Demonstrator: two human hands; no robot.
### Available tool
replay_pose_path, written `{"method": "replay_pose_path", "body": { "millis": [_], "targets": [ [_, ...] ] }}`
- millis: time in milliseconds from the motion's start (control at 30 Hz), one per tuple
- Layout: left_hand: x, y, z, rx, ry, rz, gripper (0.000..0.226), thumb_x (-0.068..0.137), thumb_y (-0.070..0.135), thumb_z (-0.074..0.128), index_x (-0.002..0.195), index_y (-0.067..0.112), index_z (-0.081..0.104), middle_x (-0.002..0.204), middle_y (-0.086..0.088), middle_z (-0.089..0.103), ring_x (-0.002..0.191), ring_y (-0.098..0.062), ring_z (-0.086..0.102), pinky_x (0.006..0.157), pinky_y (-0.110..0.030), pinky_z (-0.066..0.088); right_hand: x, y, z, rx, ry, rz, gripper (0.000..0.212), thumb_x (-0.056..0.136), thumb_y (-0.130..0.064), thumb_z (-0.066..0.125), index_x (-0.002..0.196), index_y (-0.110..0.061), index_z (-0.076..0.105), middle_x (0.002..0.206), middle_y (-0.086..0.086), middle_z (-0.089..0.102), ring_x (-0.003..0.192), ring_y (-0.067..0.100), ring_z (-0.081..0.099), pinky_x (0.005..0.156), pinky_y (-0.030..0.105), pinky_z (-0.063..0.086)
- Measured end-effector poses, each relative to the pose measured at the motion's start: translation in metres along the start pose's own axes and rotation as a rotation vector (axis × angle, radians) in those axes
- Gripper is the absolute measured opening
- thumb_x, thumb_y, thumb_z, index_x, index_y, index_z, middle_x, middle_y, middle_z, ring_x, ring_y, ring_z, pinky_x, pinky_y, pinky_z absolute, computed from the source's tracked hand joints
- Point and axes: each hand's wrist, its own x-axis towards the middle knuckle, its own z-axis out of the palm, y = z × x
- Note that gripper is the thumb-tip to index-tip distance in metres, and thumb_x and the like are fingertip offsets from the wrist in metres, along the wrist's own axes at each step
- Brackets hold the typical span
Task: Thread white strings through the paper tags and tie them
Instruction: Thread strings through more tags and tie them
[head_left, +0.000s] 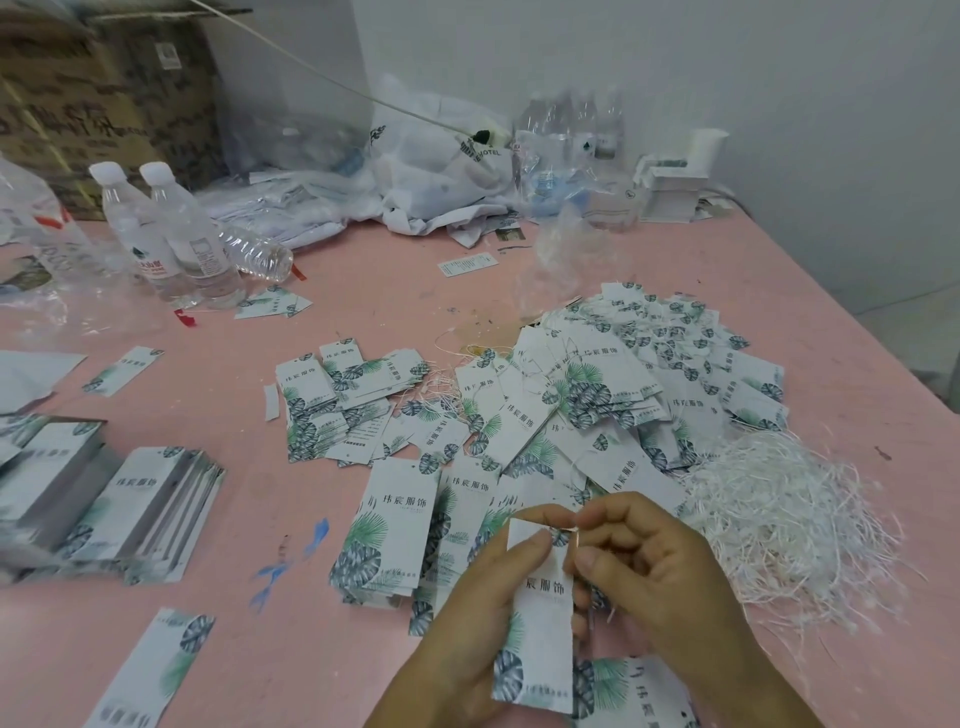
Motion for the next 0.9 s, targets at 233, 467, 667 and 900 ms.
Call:
{"method": "replay_pose_path", "body": {
  "millis": [233,467,667,900],
  "targets": [
    [0.000,-0.002,-0.004,0.250,0.002,0.129,0.018,0.079,0.017,0.073,0.096,0.022,0.069,0.077,-0.022,0.063,0.055,-0.025,0.062,0.058,-0.033,0.056,0.000,0.001,-0.004,0.030,-0.087,0.191,0.033,0.069,-0.028,0.081,0.094,-0.027,0.060,0.084,0.017,0.071,0.057,0.021,0.061,0.054,0.039,0.056],
    [0.000,-0.009,-0.004,0.325,0.029,0.302,0.024,0.073,0.019,0.079,0.094,0.018,0.067,0.073,-0.015,0.065,0.060,-0.024,0.061,0.058,-0.030,0.053,0.000,-0.001,-0.006,-0.019,-0.099,0.165,0.035,0.067,-0.035,0.085,0.092,-0.029,0.061,0.079,0.017,0.072,0.064,0.025,0.060,0.058,0.037,0.056],
    [0.000,-0.009,-0.003,0.379,0.079,0.398,0.023,0.072,0.015,0.079,0.091,0.021,0.069,0.082,-0.007,0.065,0.068,-0.019,0.059,0.059,-0.027,0.050,0.003,-0.001,-0.010,-0.005,-0.154,0.186,0.025,0.072,-0.014,0.077,0.081,-0.029,0.059,0.077,0.018,0.073,0.061,0.020,0.058,0.044,0.018,0.043],
    [-0.001,-0.006,-0.003,0.299,0.138,0.383,0.023,0.074,0.005,0.076,0.091,0.017,0.067,0.083,-0.010,0.068,0.063,-0.021,0.060,0.055,-0.029,0.052,0.005,0.005,-0.012,0.051,-0.185,0.220,0.027,0.067,-0.019,0.078,0.088,-0.022,0.061,0.072,0.019,0.071,0.057,0.025,0.062,0.050,0.030,0.052]
  ]
}}
